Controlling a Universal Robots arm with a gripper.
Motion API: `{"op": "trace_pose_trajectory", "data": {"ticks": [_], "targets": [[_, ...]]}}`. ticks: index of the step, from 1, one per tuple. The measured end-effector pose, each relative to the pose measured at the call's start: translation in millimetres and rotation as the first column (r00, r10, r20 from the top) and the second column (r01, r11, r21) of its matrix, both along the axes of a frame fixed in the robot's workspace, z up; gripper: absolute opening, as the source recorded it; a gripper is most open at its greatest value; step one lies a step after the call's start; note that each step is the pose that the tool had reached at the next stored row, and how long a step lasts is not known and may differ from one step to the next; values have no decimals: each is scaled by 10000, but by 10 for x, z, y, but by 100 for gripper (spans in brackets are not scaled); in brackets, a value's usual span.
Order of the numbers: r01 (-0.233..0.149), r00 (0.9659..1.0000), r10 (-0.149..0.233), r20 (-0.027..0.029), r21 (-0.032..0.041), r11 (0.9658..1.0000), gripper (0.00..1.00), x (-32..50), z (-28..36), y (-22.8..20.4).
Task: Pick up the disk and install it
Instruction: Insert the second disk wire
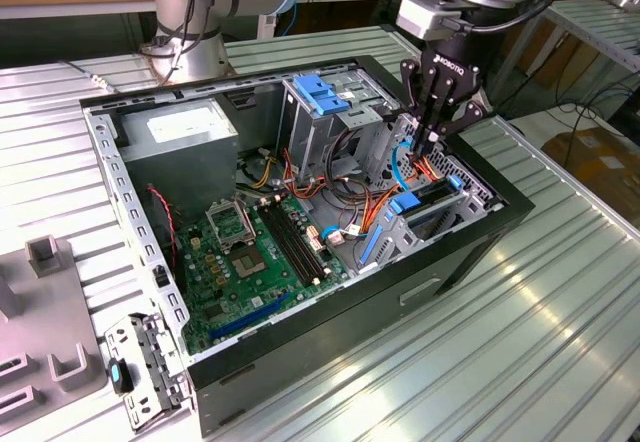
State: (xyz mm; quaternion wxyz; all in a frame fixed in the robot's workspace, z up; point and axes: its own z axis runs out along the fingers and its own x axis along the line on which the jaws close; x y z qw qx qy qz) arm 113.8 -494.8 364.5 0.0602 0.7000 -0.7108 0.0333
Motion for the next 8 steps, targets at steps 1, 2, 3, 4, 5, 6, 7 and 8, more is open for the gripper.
{"op": "trace_pose_trajectory", "data": {"ticks": [1, 2, 3, 4, 5, 6, 7, 8], "targets": [[0, 10000, 0, 0, 0, 10000, 16, 0, -1, -3], [0, 10000, 0, 0, -1, 10000, 16, 0, -1, -10], [1, 10000, -1, 0, 3, 10000, 16, -1, -1, -22], [1, 10000, -1, 1, 28, 10000, 16, -1, -4, -43], [1, 10000, -1, 3, 53, 10000, 16, -1, -5, -57], [0, 10000, 0, 6, 56, 10000, 16, 0, -6, -59], [0, 10000, 0, 10, 56, 10000, 16, 0, -6, -59], [0, 10000, 0, 13, 57, 10000, 16, 0, -6, -59]]}}
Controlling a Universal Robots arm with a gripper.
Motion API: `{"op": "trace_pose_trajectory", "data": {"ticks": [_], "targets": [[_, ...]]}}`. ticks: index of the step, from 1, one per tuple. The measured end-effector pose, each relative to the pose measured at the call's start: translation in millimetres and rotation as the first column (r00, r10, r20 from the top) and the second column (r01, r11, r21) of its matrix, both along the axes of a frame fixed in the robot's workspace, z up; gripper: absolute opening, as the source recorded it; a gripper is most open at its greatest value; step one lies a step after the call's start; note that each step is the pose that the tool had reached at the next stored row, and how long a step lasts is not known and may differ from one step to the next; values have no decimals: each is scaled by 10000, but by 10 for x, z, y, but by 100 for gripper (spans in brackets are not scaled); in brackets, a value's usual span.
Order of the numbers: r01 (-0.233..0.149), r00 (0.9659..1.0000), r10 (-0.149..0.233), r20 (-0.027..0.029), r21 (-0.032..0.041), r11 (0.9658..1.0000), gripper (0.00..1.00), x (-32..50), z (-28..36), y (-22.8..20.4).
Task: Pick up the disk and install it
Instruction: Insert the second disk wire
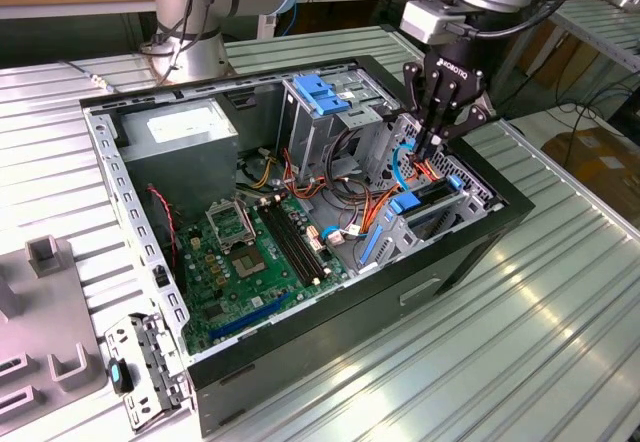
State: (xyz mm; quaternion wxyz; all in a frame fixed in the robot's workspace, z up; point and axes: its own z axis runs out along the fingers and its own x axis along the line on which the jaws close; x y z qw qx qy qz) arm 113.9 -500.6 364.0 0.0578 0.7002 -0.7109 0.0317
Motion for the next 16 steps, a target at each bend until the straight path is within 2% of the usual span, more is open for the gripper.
{"op": "trace_pose_trajectory", "data": {"ticks": [2, 4, 5, 6, 8, 9, 13, 16], "targets": [[0, 10000, 0, 1, 1, 10000, 16, 0, 1, -1], [-6, 10000, 6, 2, 110, 9999, 16, -1, 0, -47], [-14, 10000, 14, 2, 138, 9999, 16, -3, -1, -66], [-28, 10000, 28, 2, 195, 9998, 16, -8, -4, -99], [-52, 10000, 52, 8, 295, 9996, 16, -17, -7, -131], [-68, 10000, 67, 15, 390, 9992, 16, -24, -9, -146], [-115, 9999, 112, 56, 685, 9976, 16, -55, -26, -195], [-152, 9998, 143, 132, 744, 9971, 16, -64, -40, -249]]}}
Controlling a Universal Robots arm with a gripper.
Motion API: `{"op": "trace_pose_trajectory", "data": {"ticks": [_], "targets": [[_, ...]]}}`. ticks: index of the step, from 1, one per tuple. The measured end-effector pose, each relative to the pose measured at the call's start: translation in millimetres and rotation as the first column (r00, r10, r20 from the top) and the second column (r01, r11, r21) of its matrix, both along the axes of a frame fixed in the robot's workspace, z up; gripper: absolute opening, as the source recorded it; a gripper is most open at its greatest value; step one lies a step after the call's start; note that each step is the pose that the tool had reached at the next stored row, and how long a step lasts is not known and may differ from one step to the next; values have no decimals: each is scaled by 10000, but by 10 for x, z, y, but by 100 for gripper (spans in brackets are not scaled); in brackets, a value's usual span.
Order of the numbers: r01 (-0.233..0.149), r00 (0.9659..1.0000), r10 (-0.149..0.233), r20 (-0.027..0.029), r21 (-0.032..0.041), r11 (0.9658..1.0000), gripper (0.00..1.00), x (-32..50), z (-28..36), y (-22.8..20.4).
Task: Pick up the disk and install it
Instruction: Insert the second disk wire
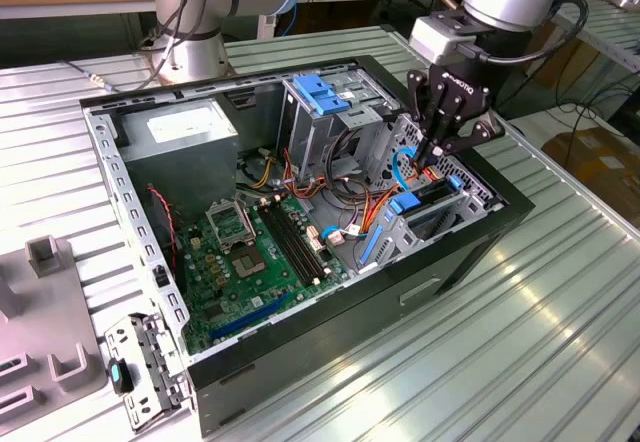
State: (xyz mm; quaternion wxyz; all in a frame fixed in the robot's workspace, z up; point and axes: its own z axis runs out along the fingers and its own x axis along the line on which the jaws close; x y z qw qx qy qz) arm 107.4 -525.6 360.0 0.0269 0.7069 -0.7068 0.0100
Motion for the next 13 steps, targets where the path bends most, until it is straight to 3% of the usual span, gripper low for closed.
{"op": "trace_pose_trajectory", "data": {"ticks": [4, 8, 10, 13], "targets": [[-45, 10000, 45, 78, 47, 10000, 16, -9, -27, -111], [-100, 9999, 99, 104, 136, 9999, 16, -32, -61, -211], [-132, 9998, 130, 123, 160, 9998, 16, -43, -70, -232], [-204, 9996, 201, 195, 195, 9996, 16, -56, -81, -253]]}}
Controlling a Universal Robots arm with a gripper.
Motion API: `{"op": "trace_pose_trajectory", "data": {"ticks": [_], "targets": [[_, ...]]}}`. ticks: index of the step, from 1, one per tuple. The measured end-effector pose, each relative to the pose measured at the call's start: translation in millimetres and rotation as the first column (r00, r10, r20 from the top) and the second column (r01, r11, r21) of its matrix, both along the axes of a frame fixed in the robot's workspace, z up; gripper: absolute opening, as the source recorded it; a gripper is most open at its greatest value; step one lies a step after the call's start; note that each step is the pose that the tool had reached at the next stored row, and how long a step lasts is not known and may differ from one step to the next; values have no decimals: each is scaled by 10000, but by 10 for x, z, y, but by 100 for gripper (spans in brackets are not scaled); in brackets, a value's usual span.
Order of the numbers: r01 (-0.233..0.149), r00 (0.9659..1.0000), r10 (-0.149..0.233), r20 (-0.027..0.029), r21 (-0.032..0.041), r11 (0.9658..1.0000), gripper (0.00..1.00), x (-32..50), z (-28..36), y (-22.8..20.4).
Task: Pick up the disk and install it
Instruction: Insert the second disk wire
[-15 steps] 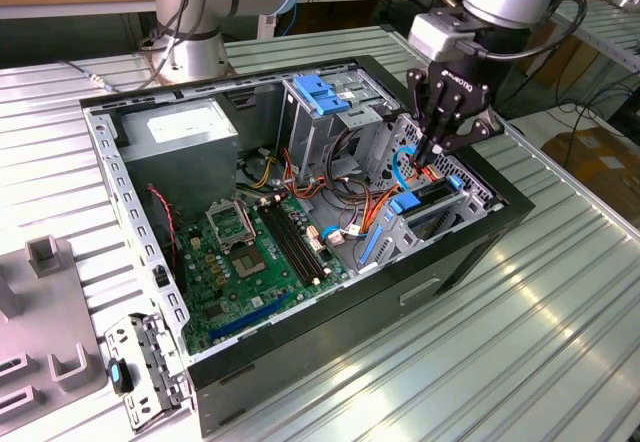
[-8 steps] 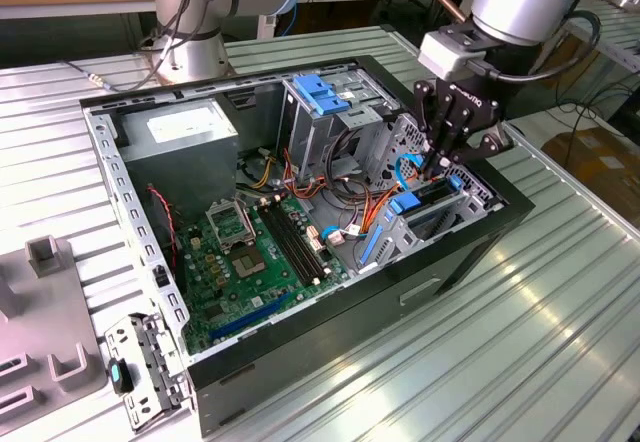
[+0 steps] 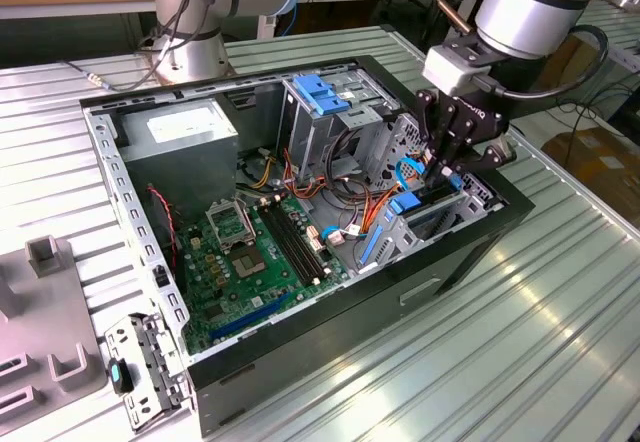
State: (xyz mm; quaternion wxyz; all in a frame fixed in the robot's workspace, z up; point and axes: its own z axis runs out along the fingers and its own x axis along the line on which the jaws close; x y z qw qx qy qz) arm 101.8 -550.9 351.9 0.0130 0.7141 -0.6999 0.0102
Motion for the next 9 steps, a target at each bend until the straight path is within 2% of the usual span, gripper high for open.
{"op": "trace_pose_trajectory", "data": {"ticks": [2, 3, 6, 7, 8, 9], "targets": [[-48, 10000, 48, 51, 50, 10000, 16, -4, -6, -9], [-62, 10000, 61, 59, 79, 10000, 16, -5, -8, -11], [-93, 9999, 91, 80, 267, 9996, 16, -10, -16, -28], [-96, 9999, 92, 85, 385, 9992, 16, -12, -21, -47], [-96, 9999, 91, 91, 575, 9983, 16, -14, -27, -74], [-95, 9999, 88, 96, 819, 9966, 16, -15, -29, -92]]}}
